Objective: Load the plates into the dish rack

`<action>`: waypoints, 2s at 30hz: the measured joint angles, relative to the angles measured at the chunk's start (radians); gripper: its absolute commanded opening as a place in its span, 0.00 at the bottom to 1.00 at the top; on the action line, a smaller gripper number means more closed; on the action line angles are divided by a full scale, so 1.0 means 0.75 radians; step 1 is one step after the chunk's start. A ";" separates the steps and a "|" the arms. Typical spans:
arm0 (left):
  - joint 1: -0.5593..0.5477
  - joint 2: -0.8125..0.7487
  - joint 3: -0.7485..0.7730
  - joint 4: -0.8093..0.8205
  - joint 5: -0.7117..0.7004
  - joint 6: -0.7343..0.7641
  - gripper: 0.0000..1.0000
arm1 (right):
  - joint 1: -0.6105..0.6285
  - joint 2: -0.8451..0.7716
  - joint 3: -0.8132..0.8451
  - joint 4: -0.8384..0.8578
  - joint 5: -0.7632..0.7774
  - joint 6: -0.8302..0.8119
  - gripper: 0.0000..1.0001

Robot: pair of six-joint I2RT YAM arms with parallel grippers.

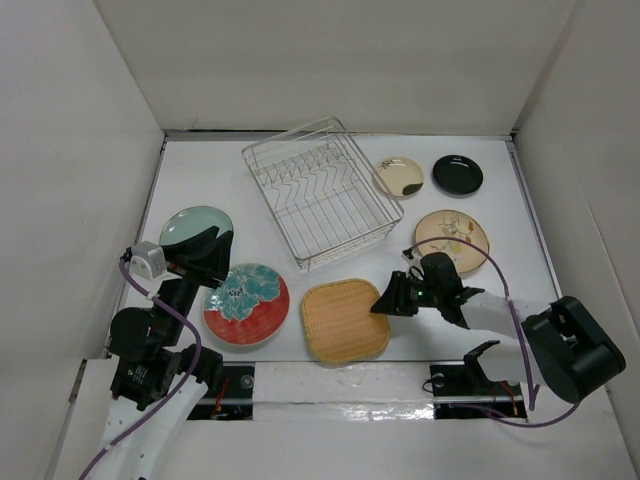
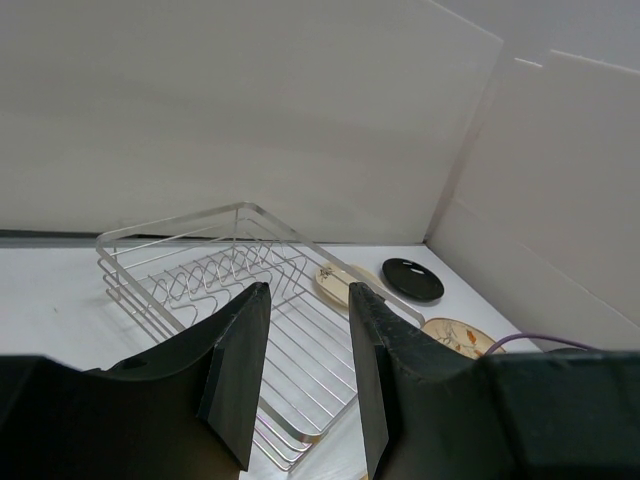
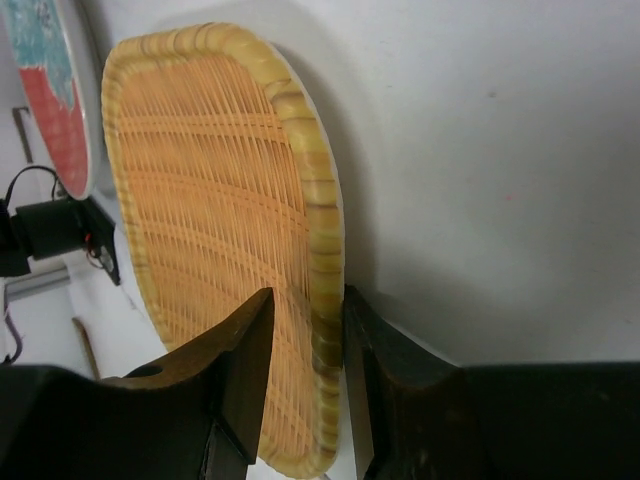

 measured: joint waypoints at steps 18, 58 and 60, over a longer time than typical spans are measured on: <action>0.000 0.001 0.000 -0.002 -0.007 0.002 0.35 | 0.114 -0.105 -0.062 0.180 -0.010 0.139 0.00; -0.001 0.027 0.000 -0.006 -0.011 0.016 0.37 | -0.108 0.808 2.107 -0.490 0.980 -0.684 0.00; -0.001 0.033 0.000 -0.006 -0.011 0.016 0.37 | -0.108 0.873 2.119 -0.448 0.983 -0.694 0.00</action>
